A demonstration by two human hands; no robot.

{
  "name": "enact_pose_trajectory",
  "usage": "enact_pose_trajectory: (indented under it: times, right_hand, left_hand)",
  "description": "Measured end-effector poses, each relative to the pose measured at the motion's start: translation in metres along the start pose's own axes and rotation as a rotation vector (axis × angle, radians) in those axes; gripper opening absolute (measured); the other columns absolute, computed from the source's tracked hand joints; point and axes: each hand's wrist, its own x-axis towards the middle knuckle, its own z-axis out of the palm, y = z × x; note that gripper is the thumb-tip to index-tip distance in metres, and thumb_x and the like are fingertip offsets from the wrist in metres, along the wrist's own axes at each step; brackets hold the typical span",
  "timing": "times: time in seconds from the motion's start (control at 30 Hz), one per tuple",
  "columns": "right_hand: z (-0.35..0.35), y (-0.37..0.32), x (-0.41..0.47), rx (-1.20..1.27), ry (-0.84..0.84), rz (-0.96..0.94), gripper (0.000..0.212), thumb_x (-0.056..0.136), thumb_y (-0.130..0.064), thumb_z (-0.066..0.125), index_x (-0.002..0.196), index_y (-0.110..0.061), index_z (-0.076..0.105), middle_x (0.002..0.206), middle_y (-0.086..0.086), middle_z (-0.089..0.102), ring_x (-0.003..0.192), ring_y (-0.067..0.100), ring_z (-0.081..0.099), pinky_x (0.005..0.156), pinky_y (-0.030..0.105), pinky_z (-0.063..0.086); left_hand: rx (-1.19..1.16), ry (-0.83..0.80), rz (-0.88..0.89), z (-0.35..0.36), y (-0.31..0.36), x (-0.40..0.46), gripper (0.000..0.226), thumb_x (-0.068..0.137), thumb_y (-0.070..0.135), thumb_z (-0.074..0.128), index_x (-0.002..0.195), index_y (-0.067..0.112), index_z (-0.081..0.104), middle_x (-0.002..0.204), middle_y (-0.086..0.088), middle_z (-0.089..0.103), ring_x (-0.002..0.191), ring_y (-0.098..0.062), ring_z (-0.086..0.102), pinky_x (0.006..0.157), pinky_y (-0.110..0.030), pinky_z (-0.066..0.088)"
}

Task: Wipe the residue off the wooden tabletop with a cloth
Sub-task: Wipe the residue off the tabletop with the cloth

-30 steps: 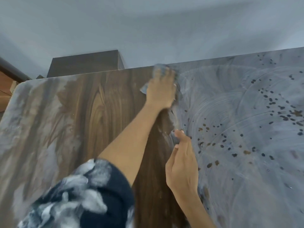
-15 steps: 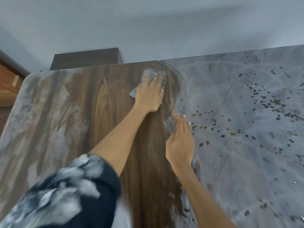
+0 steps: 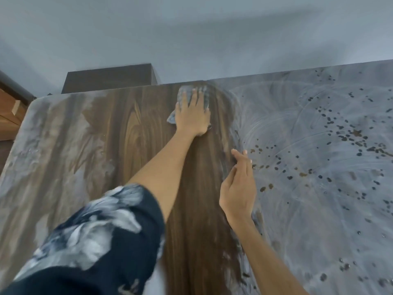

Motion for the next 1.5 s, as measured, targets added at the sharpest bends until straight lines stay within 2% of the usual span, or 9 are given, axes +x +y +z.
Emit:
enact_pose_trajectory:
  times: [0.27, 0.37, 0.57, 0.8, 0.9, 1.1, 1.2, 1.33, 1.5]
  right_hand:
    - [0.003, 0.002, 0.001, 0.014, 0.062, 0.04, 0.041, 0.095, -0.014, 0.027, 0.129, -0.013, 0.049, 0.14, 0.013, 0.046, 0.133, 0.027, 0.039, 0.105, 0.037, 0.039]
    - [0.001, 0.0, 0.0, 0.018, 0.052, 0.051, 0.036, 0.097, -0.006, 0.034, 0.128, -0.014, 0.05, 0.139, 0.013, 0.047, 0.133, 0.027, 0.039, 0.103, 0.035, 0.041]
    - [0.003, 0.003, 0.0, 0.012, 0.057, 0.03, 0.036, 0.095, -0.004, 0.036, 0.127, -0.013, 0.051, 0.137, 0.015, 0.049, 0.132, 0.03, 0.04, 0.103, 0.0, 0.012]
    - [-0.003, -0.001, 0.0, 0.201, 0.2, 0.033, 0.036, 0.094, -0.003, 0.031, 0.122, -0.006, 0.053, 0.13, 0.006, 0.053, 0.13, 0.018, 0.041, 0.107, 0.027, 0.034]
    - [-0.007, 0.0, 0.003, 0.313, 0.258, 0.061, 0.034, 0.094, -0.001, 0.031, 0.12, -0.002, 0.054, 0.123, -0.002, 0.053, 0.127, 0.017, 0.045, 0.106, 0.026, 0.035]
    - [-0.008, 0.0, 0.004, 0.408, 0.259, 0.095, 0.033, 0.093, -0.004, 0.034, 0.117, -0.001, 0.056, 0.119, 0.015, 0.061, 0.117, 0.026, 0.055, 0.099, 0.028, 0.042]
    - [-0.016, -0.001, 0.009, 0.542, 0.198, 0.244, 0.027, 0.097, -0.008, 0.037, 0.112, -0.004, 0.059, 0.107, 0.003, 0.063, 0.099, 0.016, 0.059, 0.089, 0.026, 0.047]
    - [-0.041, 0.003, 0.025, 0.835, 0.007, 0.428, 0.02, 0.097, -0.002, 0.039, 0.099, -0.006, 0.059, 0.103, 0.003, 0.06, 0.098, 0.009, 0.055, 0.082, 0.005, 0.04]
    - [-0.062, 0.021, 0.028, 0.685, -0.32, 0.344, 0.025, 0.097, 0.001, 0.036, 0.103, -0.009, 0.058, 0.114, 0.003, 0.061, 0.091, 0.009, 0.056, 0.075, 0.006, 0.045]
  left_hand:
    - [0.08, -0.003, 0.498, 0.015, 0.015, -0.051, 0.056, 0.099, 0.035, 0.028, 0.148, 0.014, 0.013, 0.157, -0.002, 0.009, 0.144, -0.022, 0.002, 0.115, -0.039, 0.013]
    - [0.103, 0.029, 0.377, 0.007, -0.01, -0.032, 0.056, 0.099, 0.034, 0.026, 0.148, 0.01, 0.013, 0.156, -0.006, 0.01, 0.144, -0.028, 0.0, 0.116, -0.042, 0.013]
    - [0.07, -0.039, 0.159, -0.002, 0.004, 0.06, 0.06, 0.098, 0.036, 0.026, 0.149, 0.01, 0.008, 0.157, -0.006, 0.004, 0.144, -0.03, -0.002, 0.117, -0.044, 0.005]
    - [0.009, -0.038, 0.507, 0.011, 0.042, -0.034, 0.054, 0.099, 0.032, 0.032, 0.148, 0.016, 0.017, 0.156, -0.001, 0.012, 0.144, -0.021, 0.003, 0.115, -0.037, 0.011]
    - [-0.063, 0.02, 0.385, 0.008, -0.003, -0.067, 0.056, 0.097, 0.029, 0.038, 0.147, 0.014, 0.02, 0.156, -0.003, 0.015, 0.144, -0.025, 0.006, 0.115, -0.039, 0.014]
    - [-0.07, 0.018, -0.05, -0.01, -0.03, -0.04, 0.055, 0.098, 0.029, 0.033, 0.148, 0.013, 0.016, 0.156, -0.005, 0.011, 0.143, -0.03, 0.004, 0.114, -0.042, 0.011]
    - [-0.108, -0.001, 0.252, 0.007, 0.007, -0.091, 0.057, 0.091, 0.03, 0.033, 0.145, 0.012, 0.027, 0.153, -0.01, 0.021, 0.141, -0.034, 0.018, 0.113, -0.042, 0.019]
    - [-0.077, -0.131, 0.64, 0.026, 0.006, -0.203, 0.059, 0.087, 0.036, 0.029, 0.144, 0.019, 0.03, 0.152, 0.003, 0.02, 0.141, -0.02, 0.009, 0.113, -0.03, 0.01]
    - [-0.115, -0.006, 0.243, 0.025, -0.029, -0.204, 0.054, 0.095, 0.036, 0.038, 0.144, 0.014, 0.03, 0.152, -0.004, 0.021, 0.143, -0.028, 0.008, 0.117, -0.038, 0.013]
